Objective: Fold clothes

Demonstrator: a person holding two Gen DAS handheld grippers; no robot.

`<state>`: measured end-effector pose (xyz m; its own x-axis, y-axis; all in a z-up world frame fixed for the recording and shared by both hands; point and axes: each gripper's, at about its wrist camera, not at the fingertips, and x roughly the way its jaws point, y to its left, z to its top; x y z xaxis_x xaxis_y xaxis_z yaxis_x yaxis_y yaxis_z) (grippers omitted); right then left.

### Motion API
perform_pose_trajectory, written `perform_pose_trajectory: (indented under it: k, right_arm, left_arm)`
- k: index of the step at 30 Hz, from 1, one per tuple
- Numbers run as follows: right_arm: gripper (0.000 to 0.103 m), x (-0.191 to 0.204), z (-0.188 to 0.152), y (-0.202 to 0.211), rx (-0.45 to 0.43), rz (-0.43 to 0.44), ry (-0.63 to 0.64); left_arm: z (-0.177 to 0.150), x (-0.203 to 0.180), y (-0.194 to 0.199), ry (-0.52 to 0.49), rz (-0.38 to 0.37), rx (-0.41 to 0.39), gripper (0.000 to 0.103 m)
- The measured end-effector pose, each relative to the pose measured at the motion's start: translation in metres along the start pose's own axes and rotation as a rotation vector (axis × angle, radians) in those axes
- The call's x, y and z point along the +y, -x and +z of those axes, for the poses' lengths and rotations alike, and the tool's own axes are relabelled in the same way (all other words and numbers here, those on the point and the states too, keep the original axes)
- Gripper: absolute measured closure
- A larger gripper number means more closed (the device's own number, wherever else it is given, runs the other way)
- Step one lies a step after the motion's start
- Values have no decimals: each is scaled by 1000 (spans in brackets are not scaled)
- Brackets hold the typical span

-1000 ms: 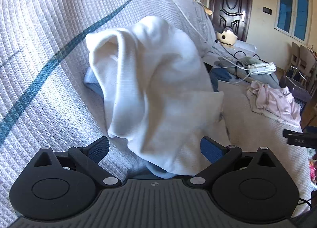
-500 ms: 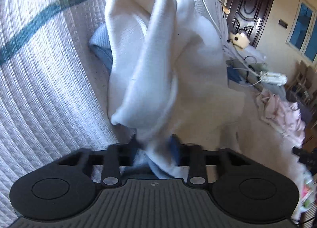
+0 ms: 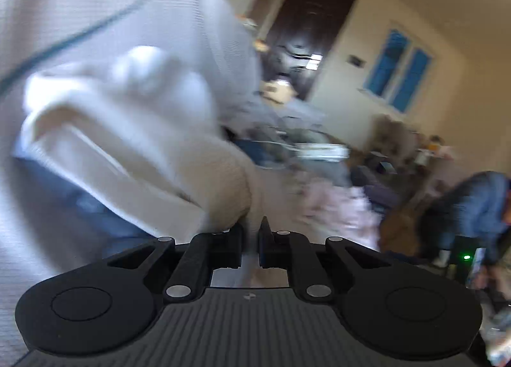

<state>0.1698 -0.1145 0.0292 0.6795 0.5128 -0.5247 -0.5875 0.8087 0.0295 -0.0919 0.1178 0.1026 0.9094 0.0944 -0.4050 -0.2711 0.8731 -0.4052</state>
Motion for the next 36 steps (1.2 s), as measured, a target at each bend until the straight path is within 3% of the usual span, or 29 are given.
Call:
perform_pose_trajectory:
  k: [2,5,9,17,19,20,21,23,24,27,29,31,34,36]
  right_arm:
    - [7,-5,2,13,-33,128,-40]
    - [7,9,0,36,-46,306,34]
    - [7,47,-5,54,-99,354,178]
    - [8,120,-12,71,-220,408,384]
    - [14,136,-13,72,-246,417,421]
    - [26,139,-12,69,-252,419,419]
    - [54,140,-11,65,-249,420,416]
    - [82,141,-10,58,-236,382,399]
    - [87,137,-11,57,-240,367,381]
    - [89,122,-8,61,-241,369,360]
    - [89,119,-6,64,-230,352,423]
    - [90,116,-4,66,-215,328,489]
    - [90,104,-1,67,-206,273,538]
    - [90,94,3,69,-197,253,531]
  left_arm:
    - [4,-9,0,-17,-31,-2,95]
    - [12,-16,-5,-29,-81,10,95]
    - [20,-26,-5,-60,-116,16,95]
    - [24,-21,-7,-29,-139,36,95]
    - [22,-20,-5,-32,-140,43,95]
    - [21,-20,-5,-34,-141,49,95]
    - [20,-19,-4,-33,-138,53,95]
    - [18,-15,-3,-24,-125,62,94]
    - [16,-12,-3,-14,-119,68,92]
    - [7,-7,0,7,-113,98,79]
    - [-1,-4,4,33,-134,107,72]
    - [-5,-1,9,70,-153,136,45]
    - [-12,6,20,94,-157,149,42]
    - [-17,14,23,74,-81,163,37]
